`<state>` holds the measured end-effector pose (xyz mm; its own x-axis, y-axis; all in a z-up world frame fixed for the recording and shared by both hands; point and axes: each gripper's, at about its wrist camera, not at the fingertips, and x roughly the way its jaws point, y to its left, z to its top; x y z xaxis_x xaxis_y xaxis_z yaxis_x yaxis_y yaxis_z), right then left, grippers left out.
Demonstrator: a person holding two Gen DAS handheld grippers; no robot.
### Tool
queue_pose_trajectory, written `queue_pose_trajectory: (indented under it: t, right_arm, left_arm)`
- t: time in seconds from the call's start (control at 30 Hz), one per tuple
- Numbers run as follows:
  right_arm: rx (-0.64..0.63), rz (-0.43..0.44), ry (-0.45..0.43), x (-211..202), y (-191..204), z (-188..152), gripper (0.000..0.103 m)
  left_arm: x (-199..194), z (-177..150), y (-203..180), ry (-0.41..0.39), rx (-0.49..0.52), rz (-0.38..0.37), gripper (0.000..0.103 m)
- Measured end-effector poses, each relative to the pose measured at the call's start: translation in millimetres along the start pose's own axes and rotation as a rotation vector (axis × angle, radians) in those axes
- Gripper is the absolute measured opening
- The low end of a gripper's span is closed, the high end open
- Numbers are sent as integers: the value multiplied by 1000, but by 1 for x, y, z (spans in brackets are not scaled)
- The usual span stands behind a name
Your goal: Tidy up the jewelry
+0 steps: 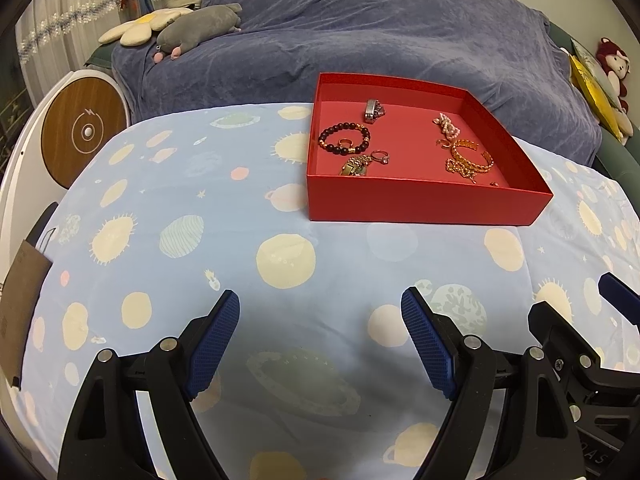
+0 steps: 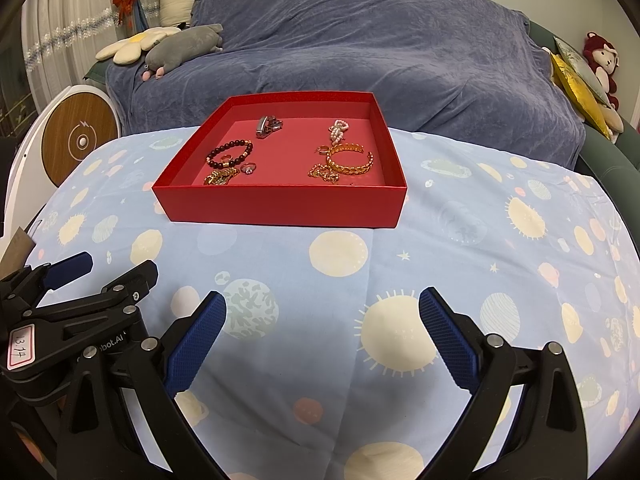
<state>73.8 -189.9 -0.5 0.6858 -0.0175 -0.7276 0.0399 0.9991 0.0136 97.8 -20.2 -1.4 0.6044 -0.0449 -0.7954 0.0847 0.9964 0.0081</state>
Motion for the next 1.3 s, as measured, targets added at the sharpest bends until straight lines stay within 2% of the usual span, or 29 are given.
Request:
queue_pose_trajectory:
  t: [1.3]
  right_arm:
    - [9, 1, -1, 0, 0, -1, 95]
  left_arm:
    - [-4, 1, -2, -26, 18, 8, 80]
